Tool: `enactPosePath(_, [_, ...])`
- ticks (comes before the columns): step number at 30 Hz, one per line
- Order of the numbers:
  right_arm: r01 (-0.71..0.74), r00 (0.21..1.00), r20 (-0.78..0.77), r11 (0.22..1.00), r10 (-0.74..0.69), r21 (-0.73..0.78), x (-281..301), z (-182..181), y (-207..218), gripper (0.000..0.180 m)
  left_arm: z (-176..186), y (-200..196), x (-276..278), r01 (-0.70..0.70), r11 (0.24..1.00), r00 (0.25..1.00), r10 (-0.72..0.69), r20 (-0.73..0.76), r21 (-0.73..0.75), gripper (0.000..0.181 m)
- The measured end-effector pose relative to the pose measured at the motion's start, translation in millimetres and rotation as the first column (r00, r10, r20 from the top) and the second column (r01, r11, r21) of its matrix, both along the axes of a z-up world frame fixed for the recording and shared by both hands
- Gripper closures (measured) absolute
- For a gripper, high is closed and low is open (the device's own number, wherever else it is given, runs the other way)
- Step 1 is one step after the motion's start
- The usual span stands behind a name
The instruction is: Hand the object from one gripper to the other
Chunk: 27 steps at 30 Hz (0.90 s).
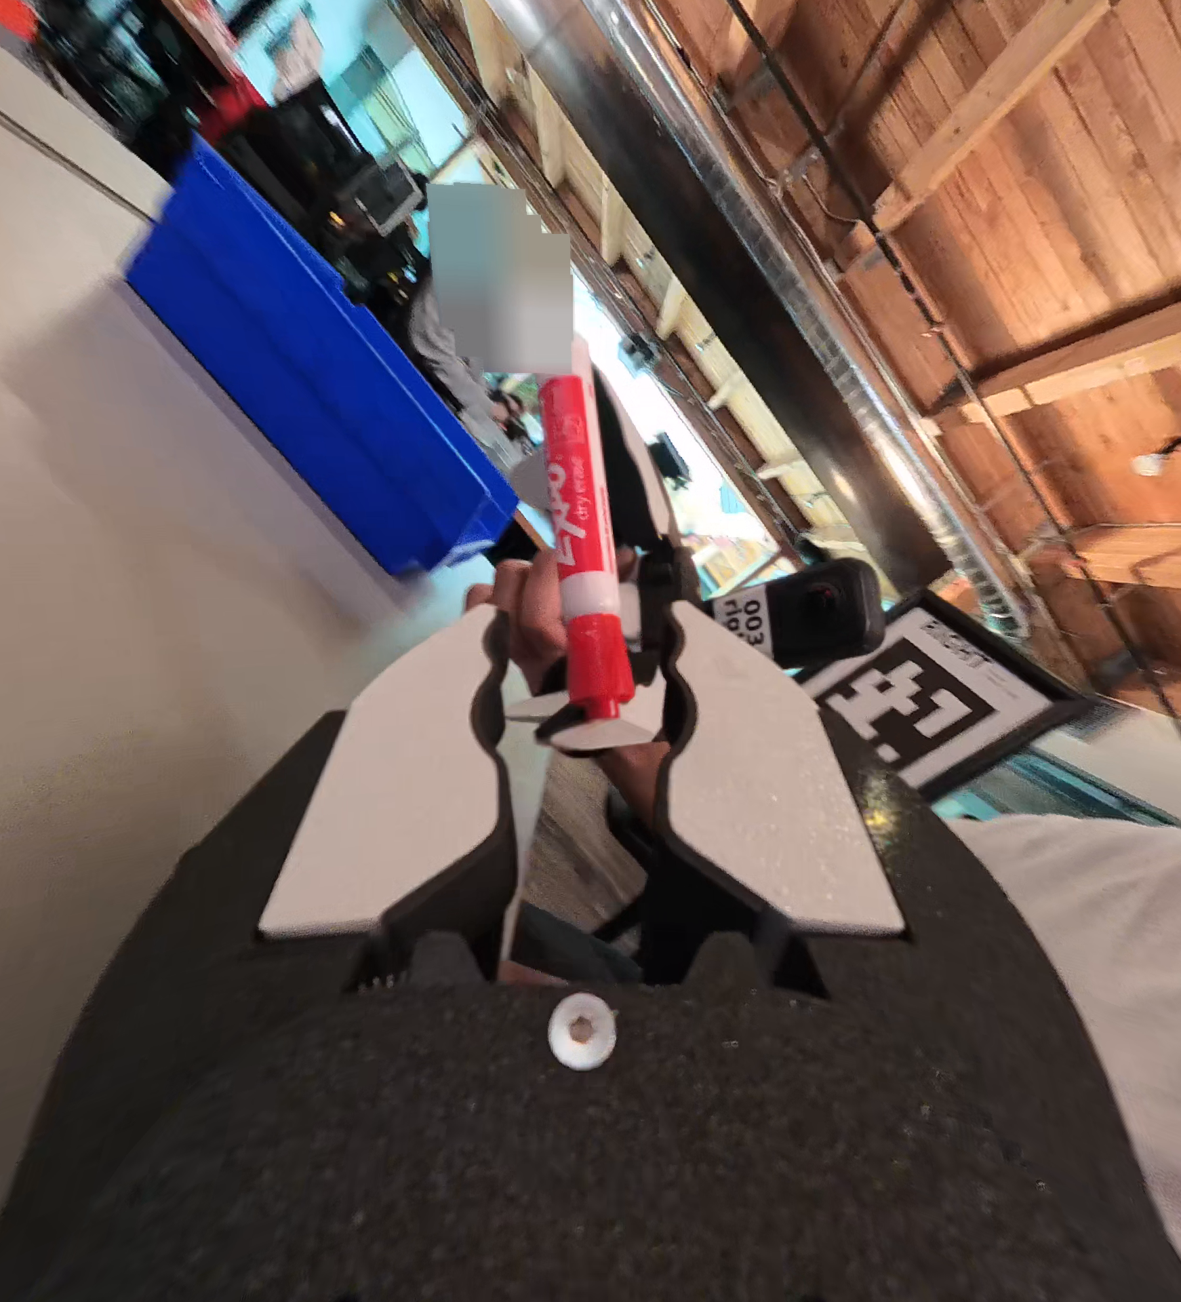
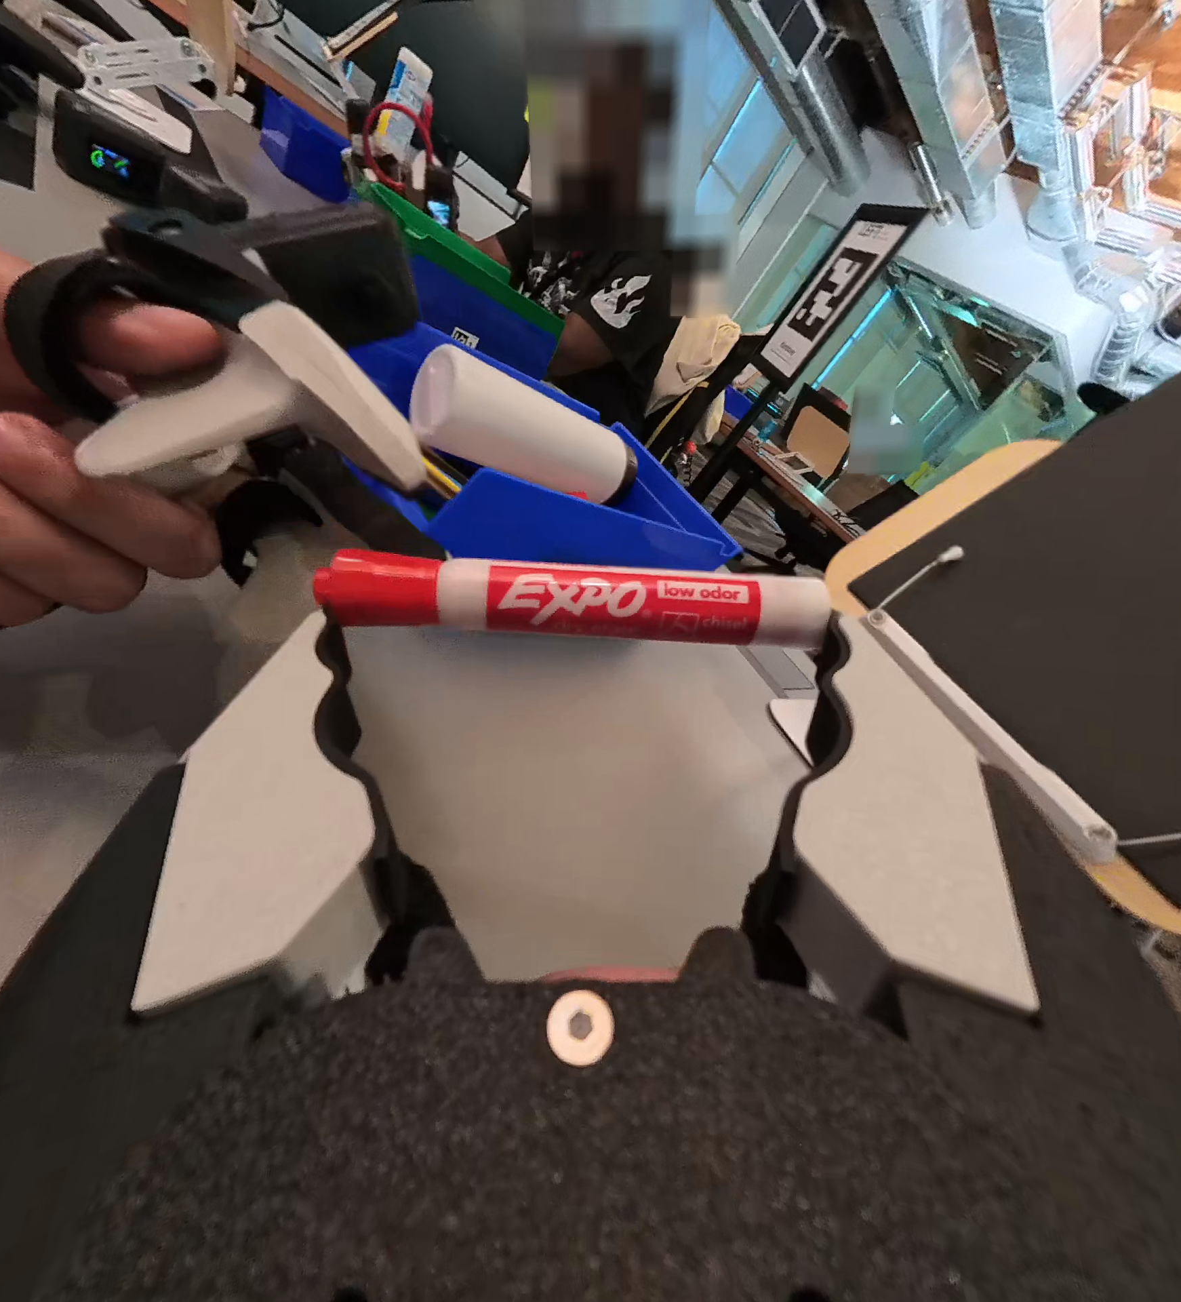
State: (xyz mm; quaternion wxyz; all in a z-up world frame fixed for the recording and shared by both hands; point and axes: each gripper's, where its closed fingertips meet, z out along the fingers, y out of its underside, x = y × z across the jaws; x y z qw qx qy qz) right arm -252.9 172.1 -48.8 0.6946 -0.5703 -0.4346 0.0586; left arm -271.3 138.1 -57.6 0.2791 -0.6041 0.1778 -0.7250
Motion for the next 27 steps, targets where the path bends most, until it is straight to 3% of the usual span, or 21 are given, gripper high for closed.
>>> enactPosePath(1, [-0.004, 0.999, -0.035, 1.000, 0.003, -0.027, 4, 1, 2, 0.049, -1, 8, -5, -0.045, 0.999, 0.999, 0.046, -0.020, 0.020, 0.136])
enactPosePath(4, [-0.158, 0.957, -0.274, 0.962, 0.093, -0.225, 8, 2, 2, 0.049, -7, 25, -16, -0.152, 0.982, 0.982, 0.163, -0.097, 0.116, 0.132])
enactPosePath(7, [-0.424, 0.813, -0.564, 0.810, 0.143, -0.406, 7, 5, -6, 0.049, -16, 28, -17, -0.164, 0.940, 0.948, 0.234, -0.214, 0.301, 0.131])
enactPosePath(10, [-0.592, 0.719, -0.681, 0.634, 0.137, -0.497, -6, -1, -19, 0.050, -22, 22, -10, -0.113, 0.828, 0.893, 0.327, -0.310, 0.549, 0.127])
enactPosePath(13, [-0.685, 0.681, -0.711, 0.496, 0.174, -0.535, -29, -6, -40, 0.050, -18, 7, 1, -0.073, 0.670, 0.862, 0.415, -0.291, 0.738, 0.118])
enactPosePath(15, [-0.692, 0.693, -0.690, 0.460, 0.208, -0.557, -41, -10, -51, 0.050, -10, -8, 7, -0.052, 0.570, 0.874, 0.424, -0.239, 0.820, 0.112])
enactPosePath(21, [-0.729, 0.684, -0.697, 0.254, 0.216, -0.636, -50, -22, -72, 0.049, -12, -26, 13, 0.041, 0.305, 0.844, 0.499, -0.196, 0.952, 0.152])
enactPosePath(23, [-0.729, 0.685, -0.704, 0.189, 0.188, -0.658, -49, -29, -71, 0.049, -20, -23, 14, 0.097, 0.274, 0.817, 0.528, -0.234, 0.957, 0.156])
enactPosePath(27, [-0.760, 0.650, -0.742, 0.128, 0.164, -0.637, -47, -32, -69, 0.049, -26, -19, 15, 0.130, 0.285, 0.799, 0.537, -0.271, 0.950, 0.157])
